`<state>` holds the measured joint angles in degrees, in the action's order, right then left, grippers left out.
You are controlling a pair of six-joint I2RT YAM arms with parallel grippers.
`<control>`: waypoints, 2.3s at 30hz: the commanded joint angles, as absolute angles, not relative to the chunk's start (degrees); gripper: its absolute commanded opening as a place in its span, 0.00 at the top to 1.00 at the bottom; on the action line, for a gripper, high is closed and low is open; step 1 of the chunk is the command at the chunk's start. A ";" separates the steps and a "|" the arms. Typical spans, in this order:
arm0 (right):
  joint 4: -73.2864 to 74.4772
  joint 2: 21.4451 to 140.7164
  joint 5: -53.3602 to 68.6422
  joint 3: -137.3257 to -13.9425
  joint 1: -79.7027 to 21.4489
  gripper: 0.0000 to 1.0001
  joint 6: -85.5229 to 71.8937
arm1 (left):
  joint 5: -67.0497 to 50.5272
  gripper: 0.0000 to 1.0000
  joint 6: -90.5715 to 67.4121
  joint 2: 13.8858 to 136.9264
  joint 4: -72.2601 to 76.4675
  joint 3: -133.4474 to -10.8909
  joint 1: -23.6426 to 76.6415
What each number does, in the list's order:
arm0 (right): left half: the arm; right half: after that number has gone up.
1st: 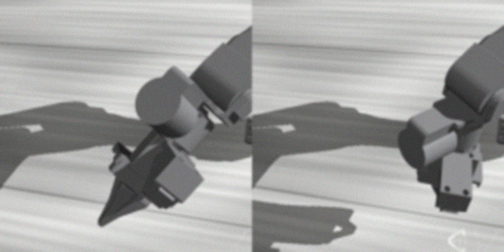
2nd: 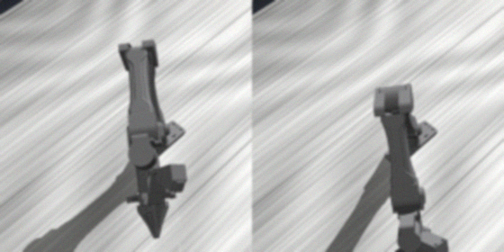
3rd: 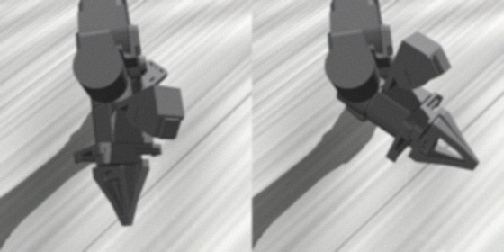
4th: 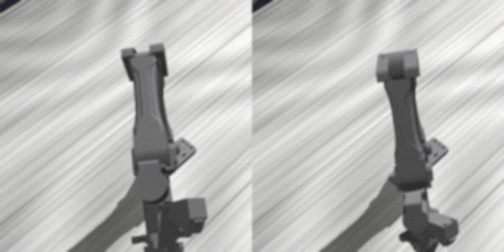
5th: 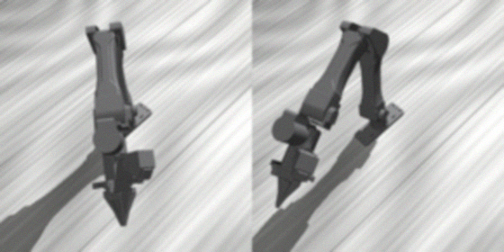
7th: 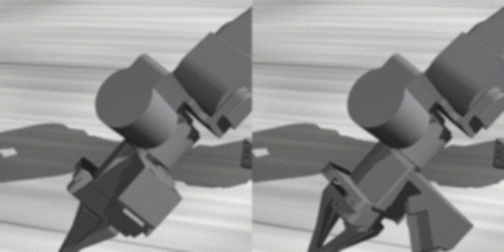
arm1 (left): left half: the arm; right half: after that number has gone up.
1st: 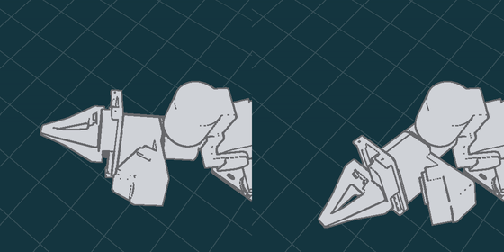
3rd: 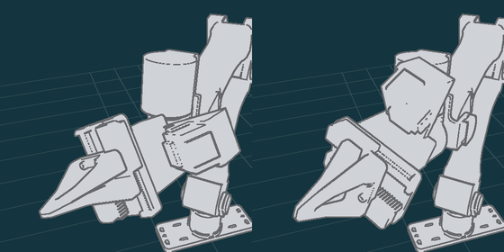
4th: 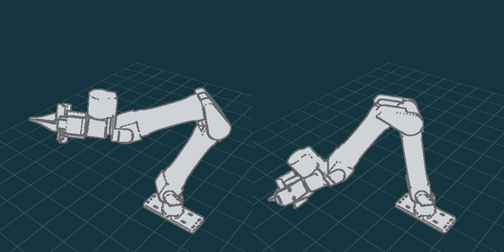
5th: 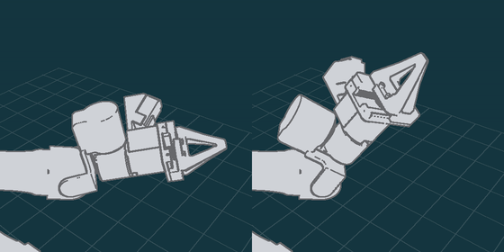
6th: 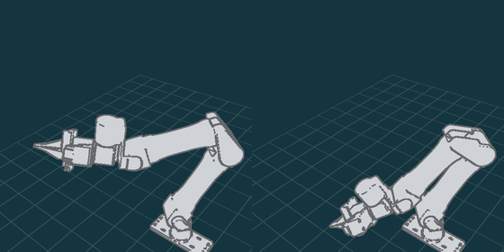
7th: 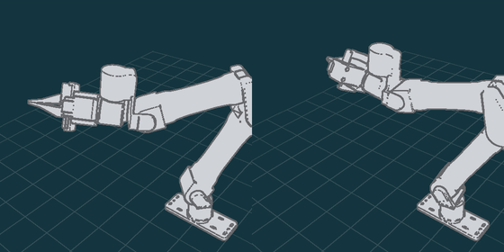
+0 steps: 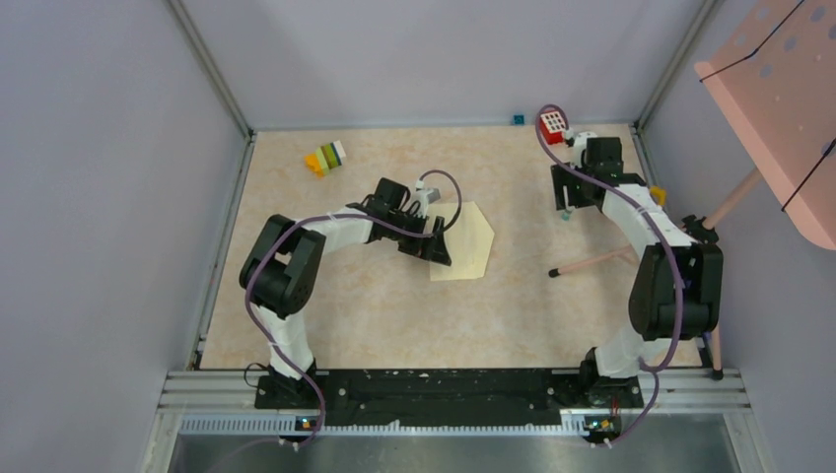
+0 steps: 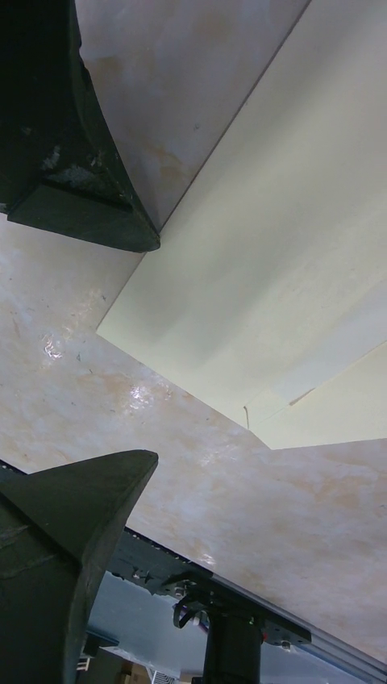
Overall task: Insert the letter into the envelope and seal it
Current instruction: Place the letter in the envelope, then open the solid glue cap from the solid glue.
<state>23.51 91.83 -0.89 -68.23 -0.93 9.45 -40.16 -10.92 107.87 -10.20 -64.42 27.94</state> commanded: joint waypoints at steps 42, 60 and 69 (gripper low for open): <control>-6.31 95.27 5.07 -50.14 1.98 0.41 8.81 | -47.45 0.01 -14.02 99.94 -3.88 -66.42 22.96; -12.30 94.63 2.24 -47.82 1.94 0.44 6.55 | -47.90 0.02 -14.58 100.03 -2.90 -66.08 22.85; -10.56 90.55 1.69 -48.80 1.97 0.44 5.27 | -47.90 0.01 -14.50 99.99 -2.99 -66.07 22.85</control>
